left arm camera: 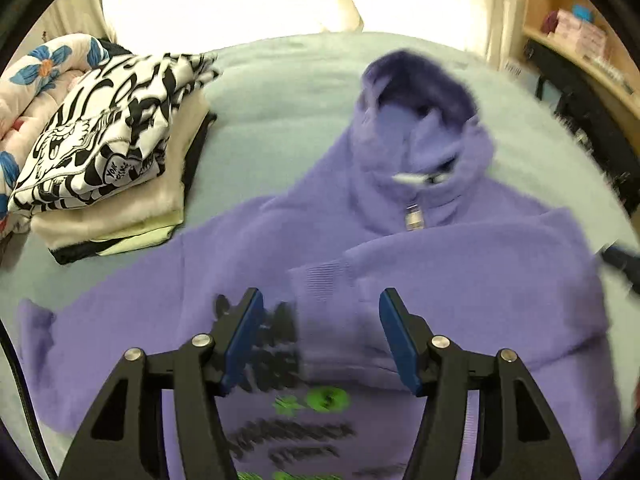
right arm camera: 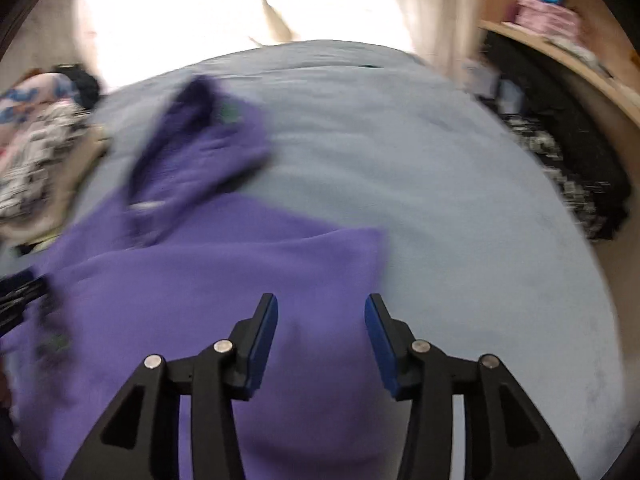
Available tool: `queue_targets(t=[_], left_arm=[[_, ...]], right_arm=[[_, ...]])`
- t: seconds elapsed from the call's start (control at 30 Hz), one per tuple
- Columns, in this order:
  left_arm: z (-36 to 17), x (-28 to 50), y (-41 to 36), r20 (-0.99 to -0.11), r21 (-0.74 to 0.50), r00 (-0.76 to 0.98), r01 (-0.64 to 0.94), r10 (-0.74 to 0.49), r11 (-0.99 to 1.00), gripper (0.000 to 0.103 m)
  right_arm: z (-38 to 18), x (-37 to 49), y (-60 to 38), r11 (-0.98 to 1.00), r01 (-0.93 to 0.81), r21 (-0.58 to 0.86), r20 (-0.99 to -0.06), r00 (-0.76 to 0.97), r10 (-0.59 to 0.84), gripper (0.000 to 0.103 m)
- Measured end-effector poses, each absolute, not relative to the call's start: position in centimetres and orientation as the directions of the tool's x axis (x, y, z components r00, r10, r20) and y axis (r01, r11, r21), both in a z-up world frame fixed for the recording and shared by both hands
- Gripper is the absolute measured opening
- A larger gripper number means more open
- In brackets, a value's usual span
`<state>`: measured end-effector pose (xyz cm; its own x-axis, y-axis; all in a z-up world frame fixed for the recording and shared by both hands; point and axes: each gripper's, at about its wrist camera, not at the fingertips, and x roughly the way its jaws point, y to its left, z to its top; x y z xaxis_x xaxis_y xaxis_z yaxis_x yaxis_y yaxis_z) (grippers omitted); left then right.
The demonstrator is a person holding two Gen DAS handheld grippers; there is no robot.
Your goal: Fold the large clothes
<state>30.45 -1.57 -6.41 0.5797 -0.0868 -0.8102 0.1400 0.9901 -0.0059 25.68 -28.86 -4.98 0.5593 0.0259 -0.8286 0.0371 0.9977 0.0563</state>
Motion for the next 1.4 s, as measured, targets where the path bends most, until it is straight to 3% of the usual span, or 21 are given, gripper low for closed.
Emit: queue_targets(t=[0.17, 0.33, 0.4, 0.43, 0.47, 0.5, 0.6, 0.83, 1.23, 1.33, 1.4], left_arm=[[-8.0, 29.2, -4.4, -0.828, -0.122, 0.535, 0.120, -0.168, 0.985, 0.058], [-12.7, 29.5, -5.0, -0.872, -0.002, 0.488, 0.072, -0.037, 0.997, 0.058], [-13.0, 29.1, -4.1, -0.855, -0.031, 0.513, 0.102, -0.080, 0.994, 0.058], [-13.0, 28.9, -3.9, -0.850, -0.026, 0.520, 0.110, -0.080, 0.994, 0.058], [-12.8, 28.8, -3.7, -0.849, -0.026, 0.521, 0.119, -0.084, 0.993, 0.058], [-12.8, 28.6, -3.6, -0.848, -0.026, 0.523, 0.123, -0.087, 0.992, 0.058], [-12.7, 28.3, -3.8, -0.844, -0.010, 0.530, 0.128, -0.077, 0.992, 0.058], [-12.4, 28.1, -4.0, -0.843, 0.003, 0.535, 0.124, -0.064, 0.992, 0.058], [-11.2, 26.4, -3.8, -0.849, -0.050, 0.517, 0.126, -0.108, 0.991, 0.058], [-10.2, 25.4, -4.0, -0.838, -0.049, 0.534, 0.134, -0.114, 0.990, 0.058], [-9.3, 24.6, -4.2, -0.823, -0.056, 0.554, 0.144, -0.128, 0.988, 0.058]], right_arm=[[-8.5, 25.3, -21.7, 0.993, -0.084, 0.082, -0.874, 0.473, 0.112, 0.045], [-10.8, 24.5, -23.4, 1.000, -0.001, -0.020, -0.887, 0.462, -0.018, 0.042], [-10.8, 23.7, -26.9, 0.997, 0.035, 0.062, -0.882, 0.470, 0.038, 0.049], [-11.1, 23.3, -28.4, 0.995, 0.101, -0.007, -0.887, 0.458, -0.053, 0.044], [-11.3, 23.0, -29.6, 0.985, 0.145, -0.090, -0.882, 0.448, -0.146, 0.023], [-11.4, 22.7, -30.7, 0.989, 0.142, -0.052, -0.882, 0.458, -0.112, 0.011], [-11.6, 22.4, -32.8, 0.984, 0.164, 0.063, -0.887, 0.461, -0.020, 0.006], [-11.5, 22.3, -31.4, 0.982, 0.186, 0.004, -0.880, 0.466, -0.085, 0.010], [-10.4, 20.8, -30.9, 0.977, 0.211, 0.034, -0.884, 0.461, -0.069, 0.014], [-9.8, 20.2, -30.4, 0.976, 0.215, 0.030, -0.883, 0.463, -0.075, 0.021], [-9.3, 19.6, -30.1, 0.976, 0.215, 0.038, -0.880, 0.470, -0.069, 0.031]])
